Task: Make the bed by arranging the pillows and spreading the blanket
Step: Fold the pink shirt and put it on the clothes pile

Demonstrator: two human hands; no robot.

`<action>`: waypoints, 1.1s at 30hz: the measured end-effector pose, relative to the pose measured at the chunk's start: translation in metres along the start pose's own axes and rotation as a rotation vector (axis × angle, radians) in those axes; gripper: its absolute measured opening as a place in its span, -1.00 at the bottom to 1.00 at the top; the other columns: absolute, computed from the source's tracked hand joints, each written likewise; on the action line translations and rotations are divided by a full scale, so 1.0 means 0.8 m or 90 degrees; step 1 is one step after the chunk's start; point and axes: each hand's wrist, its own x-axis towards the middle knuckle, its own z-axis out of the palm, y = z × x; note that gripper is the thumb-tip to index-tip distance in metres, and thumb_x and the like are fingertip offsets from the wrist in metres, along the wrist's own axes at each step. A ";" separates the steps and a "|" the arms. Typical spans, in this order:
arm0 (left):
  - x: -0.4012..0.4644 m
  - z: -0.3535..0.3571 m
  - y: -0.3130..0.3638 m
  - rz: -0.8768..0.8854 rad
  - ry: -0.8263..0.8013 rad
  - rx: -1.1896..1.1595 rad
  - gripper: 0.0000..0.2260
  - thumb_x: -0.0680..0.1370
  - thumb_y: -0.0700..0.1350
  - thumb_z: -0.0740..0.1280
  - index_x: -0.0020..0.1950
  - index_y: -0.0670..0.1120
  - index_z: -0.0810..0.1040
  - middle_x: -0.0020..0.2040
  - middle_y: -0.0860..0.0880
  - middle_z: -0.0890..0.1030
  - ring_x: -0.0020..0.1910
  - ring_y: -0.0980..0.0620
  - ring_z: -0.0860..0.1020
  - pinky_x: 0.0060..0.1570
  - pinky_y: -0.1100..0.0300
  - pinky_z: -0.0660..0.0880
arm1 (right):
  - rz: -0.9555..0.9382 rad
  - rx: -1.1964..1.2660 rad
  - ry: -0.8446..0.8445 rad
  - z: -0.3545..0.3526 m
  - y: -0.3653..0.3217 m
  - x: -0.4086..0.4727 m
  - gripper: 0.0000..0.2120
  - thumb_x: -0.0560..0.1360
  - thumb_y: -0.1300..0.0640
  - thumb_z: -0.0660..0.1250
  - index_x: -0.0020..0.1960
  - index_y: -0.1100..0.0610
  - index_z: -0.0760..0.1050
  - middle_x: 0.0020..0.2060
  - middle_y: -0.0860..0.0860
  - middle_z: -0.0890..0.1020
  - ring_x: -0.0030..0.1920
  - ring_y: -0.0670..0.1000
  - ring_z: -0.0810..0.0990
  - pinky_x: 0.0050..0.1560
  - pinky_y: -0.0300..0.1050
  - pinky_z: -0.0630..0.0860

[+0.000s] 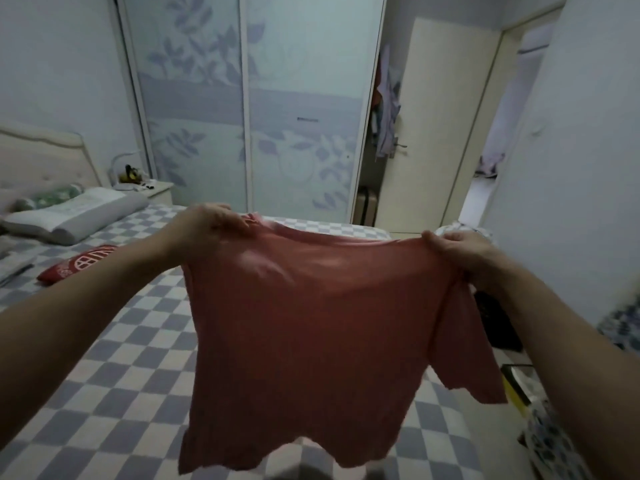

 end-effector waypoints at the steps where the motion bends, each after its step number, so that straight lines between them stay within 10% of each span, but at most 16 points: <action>1: 0.006 -0.001 0.005 -0.018 0.020 0.039 -0.67 0.48 -0.37 0.24 0.07 -0.04 0.66 0.02 -0.14 0.61 0.02 -0.08 0.56 0.06 0.18 0.40 | 0.014 0.021 -0.015 0.000 -0.009 0.000 -0.75 0.49 0.03 0.34 -0.30 0.13 0.49 -0.37 0.03 0.52 -0.37 -0.05 0.47 -0.48 -0.31 0.41; 9: 0.011 0.052 0.118 -0.012 -0.046 -0.064 -0.23 0.19 0.41 0.11 0.14 -0.10 0.57 0.02 -0.06 0.47 0.02 0.01 0.50 0.08 0.17 0.41 | 0.024 0.253 -0.223 0.087 -0.090 -0.048 -0.82 0.52 0.40 0.20 0.07 0.20 0.42 -0.34 0.11 0.50 -0.50 -0.07 0.51 -0.57 -0.29 0.47; 15: 0.017 0.082 0.119 0.020 0.035 -0.001 -0.73 0.41 -0.23 0.30 0.09 -0.18 0.44 0.08 -0.09 0.43 0.03 -0.14 0.50 -0.07 0.02 0.44 | -0.137 0.277 -0.261 0.104 -0.089 -0.056 -0.80 0.46 0.46 0.27 0.05 0.31 0.49 -0.18 0.17 0.62 -0.19 0.05 0.63 -0.09 -0.14 0.61; 20: 0.017 0.077 0.108 0.106 0.093 -0.061 -0.83 0.40 -0.17 0.28 -0.07 -0.18 0.57 -0.19 0.06 0.45 -0.16 -0.02 0.52 -0.20 0.17 0.39 | -0.458 -0.123 -0.168 0.099 -0.061 -0.042 -0.38 0.36 0.21 0.48 0.35 0.08 0.33 0.19 0.04 0.50 0.17 -0.08 0.47 0.23 -0.22 0.41; 23: 0.016 0.074 0.121 0.187 0.049 -0.071 -0.80 0.36 -0.25 0.32 -0.06 -0.15 0.63 -0.16 0.11 0.50 -0.16 0.10 0.51 -0.14 0.23 0.45 | -0.481 -0.125 -0.247 0.101 -0.054 -0.036 -0.28 0.35 0.25 0.47 0.41 0.00 0.23 0.12 -0.02 0.53 0.11 -0.13 0.52 0.16 -0.32 0.43; 26: 0.012 0.070 0.128 0.194 0.072 -0.048 -0.88 0.33 -0.15 0.24 -0.20 -0.03 0.54 -0.26 0.14 0.47 -0.24 0.04 0.47 -0.27 0.13 0.44 | -0.511 -0.105 -0.191 0.096 -0.051 -0.030 -0.58 0.30 0.20 0.50 0.13 0.09 0.53 -0.09 -0.02 0.63 -0.06 -0.07 0.60 -0.01 -0.11 0.54; 33: 0.001 0.092 0.112 0.006 0.091 0.097 -0.81 0.30 0.02 0.12 -0.24 -0.07 0.40 -0.13 -0.03 0.48 -0.11 -0.06 0.48 -0.28 0.18 0.26 | -0.492 -0.139 -0.094 0.072 -0.075 -0.035 -0.80 0.35 0.35 0.32 -0.15 0.08 0.56 -0.35 -0.16 0.54 -0.34 -0.20 0.49 -0.24 -0.37 0.42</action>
